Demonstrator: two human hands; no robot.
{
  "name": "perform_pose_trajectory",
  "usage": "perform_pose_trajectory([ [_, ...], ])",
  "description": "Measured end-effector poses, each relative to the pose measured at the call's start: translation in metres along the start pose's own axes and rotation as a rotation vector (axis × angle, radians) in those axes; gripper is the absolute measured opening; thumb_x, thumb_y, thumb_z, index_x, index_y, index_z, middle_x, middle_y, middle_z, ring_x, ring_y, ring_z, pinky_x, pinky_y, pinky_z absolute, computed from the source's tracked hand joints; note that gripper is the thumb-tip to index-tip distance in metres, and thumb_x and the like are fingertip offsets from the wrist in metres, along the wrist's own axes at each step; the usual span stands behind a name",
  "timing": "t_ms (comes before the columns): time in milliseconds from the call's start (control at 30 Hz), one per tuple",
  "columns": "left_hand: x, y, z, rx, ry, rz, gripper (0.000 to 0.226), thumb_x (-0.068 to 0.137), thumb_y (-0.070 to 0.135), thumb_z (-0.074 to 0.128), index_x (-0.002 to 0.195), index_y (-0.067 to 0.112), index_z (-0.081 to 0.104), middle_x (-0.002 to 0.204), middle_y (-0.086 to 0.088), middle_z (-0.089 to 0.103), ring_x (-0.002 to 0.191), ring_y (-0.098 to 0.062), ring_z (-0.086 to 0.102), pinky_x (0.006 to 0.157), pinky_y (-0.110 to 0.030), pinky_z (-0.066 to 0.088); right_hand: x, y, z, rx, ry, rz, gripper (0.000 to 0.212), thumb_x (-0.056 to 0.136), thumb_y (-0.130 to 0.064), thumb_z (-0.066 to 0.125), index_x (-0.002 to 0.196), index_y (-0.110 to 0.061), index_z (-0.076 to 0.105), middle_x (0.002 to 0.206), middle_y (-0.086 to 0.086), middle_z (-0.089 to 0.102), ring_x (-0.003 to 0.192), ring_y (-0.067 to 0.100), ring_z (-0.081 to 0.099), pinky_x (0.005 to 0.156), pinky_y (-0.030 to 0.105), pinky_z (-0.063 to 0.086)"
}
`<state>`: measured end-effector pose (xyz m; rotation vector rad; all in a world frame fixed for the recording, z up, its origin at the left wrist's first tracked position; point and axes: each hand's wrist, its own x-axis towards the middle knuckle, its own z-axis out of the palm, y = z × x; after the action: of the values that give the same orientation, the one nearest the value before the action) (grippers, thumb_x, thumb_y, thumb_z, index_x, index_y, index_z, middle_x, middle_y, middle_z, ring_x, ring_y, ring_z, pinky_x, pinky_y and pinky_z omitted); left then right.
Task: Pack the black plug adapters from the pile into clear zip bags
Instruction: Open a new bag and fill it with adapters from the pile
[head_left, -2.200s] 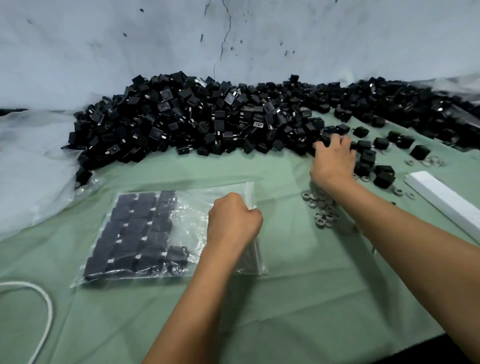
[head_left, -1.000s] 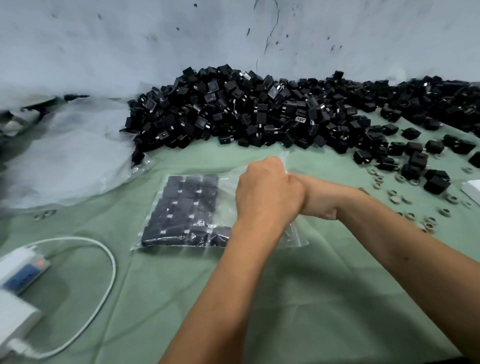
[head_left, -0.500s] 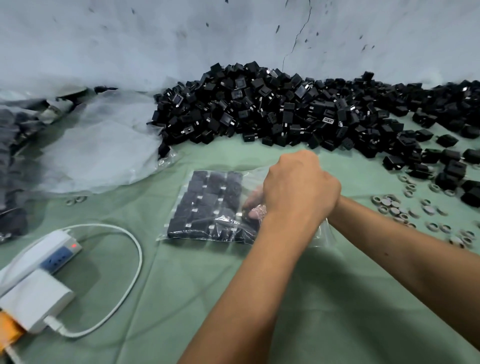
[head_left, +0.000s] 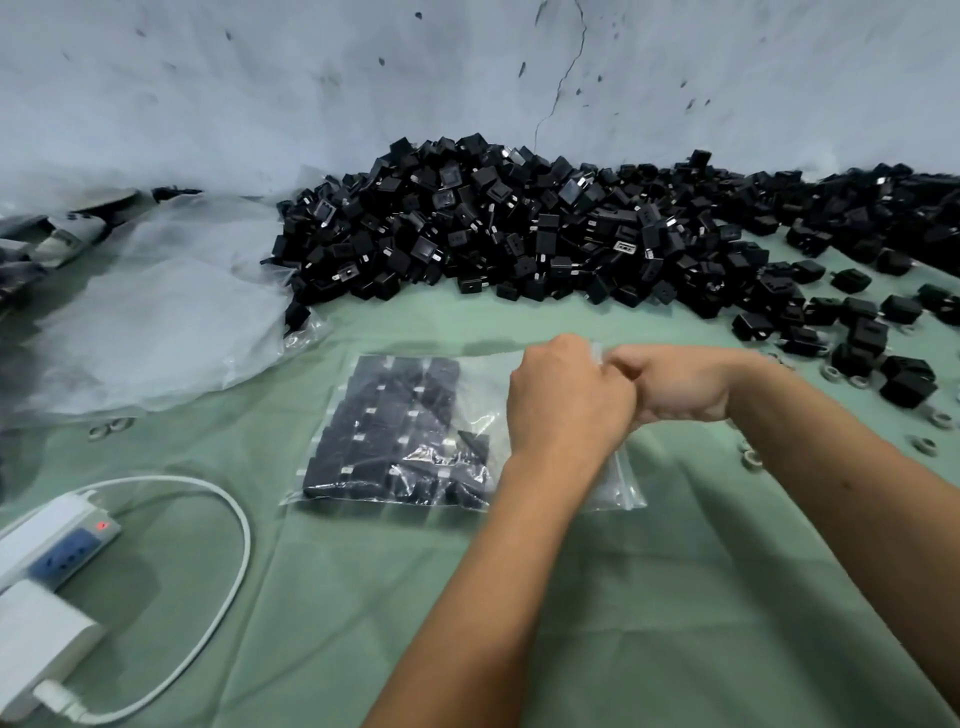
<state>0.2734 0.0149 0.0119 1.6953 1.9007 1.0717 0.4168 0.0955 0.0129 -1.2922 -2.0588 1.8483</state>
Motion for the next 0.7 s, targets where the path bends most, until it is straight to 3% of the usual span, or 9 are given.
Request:
perform_pose_trajectory([
  [100,0.003,-0.009,0.018,-0.038,-0.05,-0.086,0.017,0.085,0.026,0.058,0.085,0.011,0.067,0.087,-0.009,0.068,0.085,-0.034,0.063,0.069,-0.038,0.053,-0.005,0.005,-0.022,-0.045,0.092,0.016,0.02,0.095,0.013,0.054,0.104,0.005,0.07,0.088,0.019,0.073,0.075,0.023,0.073,0.065,0.028,0.061],
  [200,0.002,-0.016,0.034,-0.014,-0.118,-0.114,0.015,0.082,0.024,0.056,0.081,0.01,0.064,0.085,-0.01,0.068,0.084,-0.036,0.063,0.07,-0.04,0.055,0.016,0.01,-0.036,-0.119,0.557,-0.031,0.017,0.096,0.003,0.059,0.095,-0.007,0.073,0.087,0.016,0.075,0.061,0.015,0.068,0.05,0.025,0.054],
  [233,0.002,-0.019,0.039,-0.002,-0.13,-0.12,0.015,0.081,0.023,0.056,0.08,0.01,0.063,0.085,-0.011,0.067,0.084,-0.037,0.063,0.071,-0.04,0.055,0.028,0.012,-0.039,-0.181,0.74,-0.052,0.014,0.094,-0.001,0.061,0.095,-0.009,0.073,0.089,0.015,0.075,0.064,0.016,0.069,0.052,0.028,0.055],
  [300,0.003,-0.026,0.044,0.023,-0.148,-0.13,0.015,0.08,0.023,0.055,0.08,0.009,0.062,0.086,-0.012,0.067,0.085,-0.038,0.062,0.073,-0.04,0.055,0.052,0.012,-0.047,-0.476,0.964,-0.068,0.015,0.091,-0.011,0.064,0.103,-0.014,0.074,0.1,0.009,0.074,0.088,0.023,0.07,0.075,0.036,0.058],
  [367,0.006,-0.031,0.047,0.03,-0.16,-0.128,0.015,0.079,0.023,0.056,0.076,0.009,0.061,0.083,-0.012,0.067,0.084,-0.038,0.062,0.074,-0.041,0.055,0.074,0.014,-0.054,-0.793,0.938,-0.024,0.034,0.095,-0.015,0.061,0.128,-0.017,0.066,0.125,0.008,0.064,0.119,0.031,0.056,0.1,0.042,0.05],
  [400,0.008,-0.033,0.048,0.031,-0.161,-0.126,0.016,0.079,0.024,0.056,0.075,0.009,0.06,0.082,-0.011,0.066,0.083,-0.038,0.062,0.074,-0.041,0.055,0.083,0.014,-0.057,-0.895,0.893,0.015,0.044,0.096,-0.013,0.058,0.14,-0.018,0.056,0.136,0.009,0.055,0.129,0.033,0.045,0.106,0.045,0.046],
  [500,0.01,-0.035,0.052,0.054,-0.16,-0.117,0.017,0.078,0.025,0.056,0.076,0.009,0.06,0.082,-0.011,0.066,0.082,-0.038,0.061,0.068,-0.038,0.05,0.102,0.01,-0.058,-1.053,0.783,0.109,0.067,0.092,0.001,0.055,0.154,-0.015,0.036,0.159,0.01,0.028,0.141,0.036,0.026,0.107,0.049,0.046],
  [567,0.01,-0.036,0.055,0.084,-0.16,-0.094,0.016,0.08,0.025,0.056,0.077,0.01,0.06,0.083,-0.012,0.065,0.081,-0.038,0.06,0.065,-0.035,0.044,0.112,0.01,-0.056,-1.078,0.789,0.121,0.063,0.088,0.009,0.054,0.148,-0.008,0.042,0.157,0.012,0.023,0.136,0.037,0.031,0.104,0.048,0.049],
  [700,0.012,-0.037,0.057,0.095,-0.148,-0.077,0.015,0.081,0.024,0.057,0.078,0.01,0.059,0.083,-0.012,0.065,0.081,-0.038,0.06,0.065,-0.034,0.041,0.116,0.006,-0.05,-0.921,0.911,0.064,0.018,0.09,0.006,0.058,0.107,0.0,0.058,0.133,0.014,0.031,0.103,0.037,0.051,0.091,0.047,0.052],
])
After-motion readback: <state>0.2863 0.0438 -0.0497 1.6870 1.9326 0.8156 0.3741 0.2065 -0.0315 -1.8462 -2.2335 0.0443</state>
